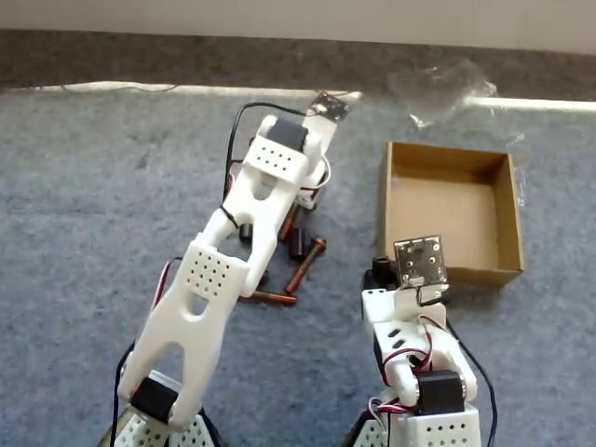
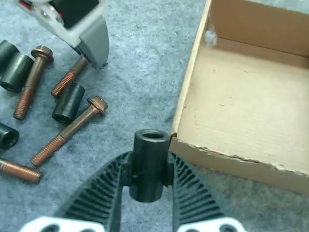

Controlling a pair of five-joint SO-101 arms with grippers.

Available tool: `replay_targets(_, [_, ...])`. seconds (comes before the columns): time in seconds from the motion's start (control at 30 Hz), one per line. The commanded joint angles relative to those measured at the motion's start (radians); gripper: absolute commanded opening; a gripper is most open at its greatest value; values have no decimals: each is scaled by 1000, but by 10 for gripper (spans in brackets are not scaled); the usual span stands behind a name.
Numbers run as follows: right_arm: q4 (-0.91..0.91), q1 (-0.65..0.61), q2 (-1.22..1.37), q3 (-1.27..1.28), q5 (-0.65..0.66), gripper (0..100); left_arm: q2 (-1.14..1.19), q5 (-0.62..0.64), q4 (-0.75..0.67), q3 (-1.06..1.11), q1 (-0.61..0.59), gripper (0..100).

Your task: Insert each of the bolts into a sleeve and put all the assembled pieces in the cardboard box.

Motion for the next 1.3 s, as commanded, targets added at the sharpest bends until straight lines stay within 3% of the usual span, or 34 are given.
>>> replay_targets(0.0, [-41, 8, -10, -12, 3, 4, 22, 6, 12, -113, -2, 140])
replay_targets(0.17, [-41, 8, -10, -12, 3, 4, 56, 6, 14, -139, -4, 129])
replay_targets(0.4, [-41, 8, -10, -10, 3, 4, 61, 6, 23, -134, -4, 22])
replay_targets(0.7, [-41, 8, -10, -10, 3, 4, 53, 0, 60, -150, -4, 11])
replay_targets(0.97, [-53, 5, -10, -10, 3, 4, 56, 0, 129, -421, -33, 4])
replay_targets(1.27, [-71, -82, -10, 42, 5, 4, 24, 2, 140, -410, -41, 4])
